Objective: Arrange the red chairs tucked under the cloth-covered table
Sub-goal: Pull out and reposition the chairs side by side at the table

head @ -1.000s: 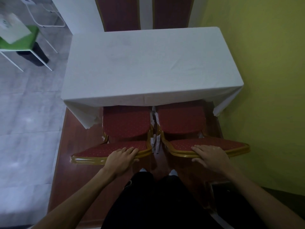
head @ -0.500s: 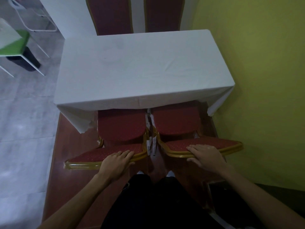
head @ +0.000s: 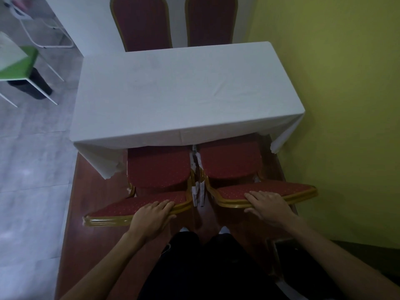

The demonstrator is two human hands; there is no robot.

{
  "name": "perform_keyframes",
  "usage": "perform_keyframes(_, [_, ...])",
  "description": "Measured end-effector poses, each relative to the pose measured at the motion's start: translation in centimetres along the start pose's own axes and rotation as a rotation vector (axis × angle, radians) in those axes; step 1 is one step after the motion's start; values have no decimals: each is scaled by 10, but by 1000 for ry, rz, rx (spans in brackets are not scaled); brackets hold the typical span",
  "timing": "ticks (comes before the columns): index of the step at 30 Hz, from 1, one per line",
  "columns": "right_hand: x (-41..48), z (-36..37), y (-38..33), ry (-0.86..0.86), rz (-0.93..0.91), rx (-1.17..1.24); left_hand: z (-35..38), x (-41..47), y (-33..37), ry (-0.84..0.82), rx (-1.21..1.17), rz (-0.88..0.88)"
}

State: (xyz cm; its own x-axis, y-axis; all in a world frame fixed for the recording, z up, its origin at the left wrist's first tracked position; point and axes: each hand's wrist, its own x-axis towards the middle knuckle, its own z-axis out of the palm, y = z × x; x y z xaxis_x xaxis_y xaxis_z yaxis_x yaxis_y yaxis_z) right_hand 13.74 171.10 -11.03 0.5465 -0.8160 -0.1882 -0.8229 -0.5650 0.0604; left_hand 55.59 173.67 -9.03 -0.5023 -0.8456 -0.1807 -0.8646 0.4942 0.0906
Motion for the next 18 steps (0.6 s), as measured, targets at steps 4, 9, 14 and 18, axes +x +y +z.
perform_keyframes(4, [0, -1, 1, -5, -6, -11, 1, 0, 1, -9, -19, -11])
perform_keyframes(9, [0, -2, 1, 3, -2, 9, -1, 1, 1, -32, -36, -19])
perform_keyframes(14, [1, -7, 0, 5, -4, 29, -4, 0, 2, -57, -30, -22])
perform_keyframes(18, [1, -6, 0, -15, 6, 37, -5, 1, 2, -93, -49, -27])
